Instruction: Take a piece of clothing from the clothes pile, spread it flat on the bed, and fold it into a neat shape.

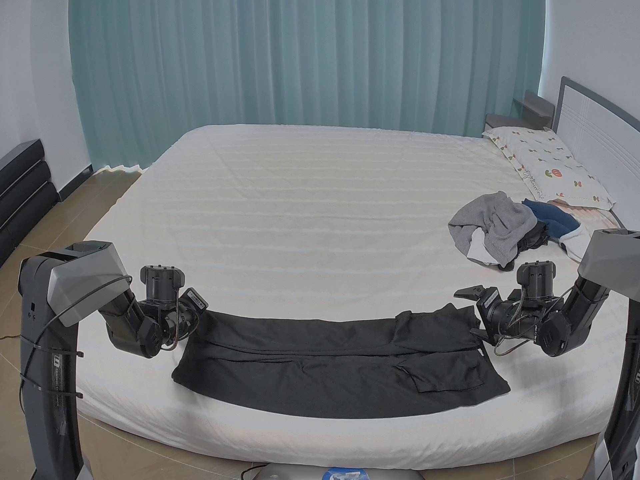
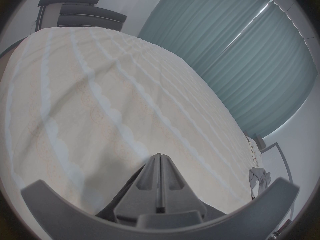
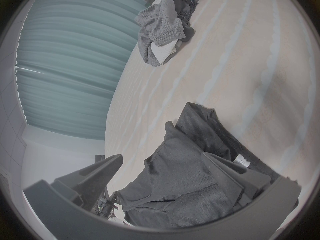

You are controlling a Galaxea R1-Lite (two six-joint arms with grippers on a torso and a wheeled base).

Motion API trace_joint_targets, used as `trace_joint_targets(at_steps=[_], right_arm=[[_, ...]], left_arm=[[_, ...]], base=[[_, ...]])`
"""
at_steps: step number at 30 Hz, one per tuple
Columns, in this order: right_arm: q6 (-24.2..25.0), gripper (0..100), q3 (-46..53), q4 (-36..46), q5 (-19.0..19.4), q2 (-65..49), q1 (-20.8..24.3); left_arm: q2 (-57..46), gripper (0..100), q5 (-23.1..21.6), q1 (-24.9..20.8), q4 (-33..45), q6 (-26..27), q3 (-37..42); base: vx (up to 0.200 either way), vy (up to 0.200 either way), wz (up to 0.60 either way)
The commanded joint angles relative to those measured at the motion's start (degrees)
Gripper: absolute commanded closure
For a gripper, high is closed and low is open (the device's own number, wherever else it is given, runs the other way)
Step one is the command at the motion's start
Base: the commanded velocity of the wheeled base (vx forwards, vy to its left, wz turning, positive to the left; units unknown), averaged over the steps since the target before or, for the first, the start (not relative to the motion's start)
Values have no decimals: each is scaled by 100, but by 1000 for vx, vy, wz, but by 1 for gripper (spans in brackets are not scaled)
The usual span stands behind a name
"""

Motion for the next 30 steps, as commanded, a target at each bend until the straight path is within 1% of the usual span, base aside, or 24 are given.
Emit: trace_joint_targets(at_steps=[1,13,14,20,21,23,24,26,30], right_arm=[[-1,0,2,-2,4,-2,-2],[-9,0,11,-2,4,7,-2],[-9,0,20,-2,4,7,-2],[-1,0,55,-2,4,-28,-11],[-1,0,55,-2,13,-37,-55],[-1,0,55,-2,13,-46,-55],[-1,0,73,-2,13,-46,-64],[-1,0,81,-2,13,-46,-55],[-1,0,125,-2,13,-46,-55]], left_arm=[[2,100,1,108,-9,-11,8],[-24,100,-16,117,0,-20,78],[-24,0,-16,108,-9,-20,78],[-139,0,-16,178,-9,-187,184],[-350,0,-86,266,-9,-319,368],[-429,0,-113,293,-9,-354,439],[-701,0,-280,336,-27,-416,781],[-895,0,-500,398,-115,-425,1045],[-1053,0,-675,398,-378,-425,1520]], base=[[0,0,0],[0,0,0],[0,0,0],[0,0,0],[0,0,0],[0,0,0],[0,0,0],[0,0,0],[0,0,0]])
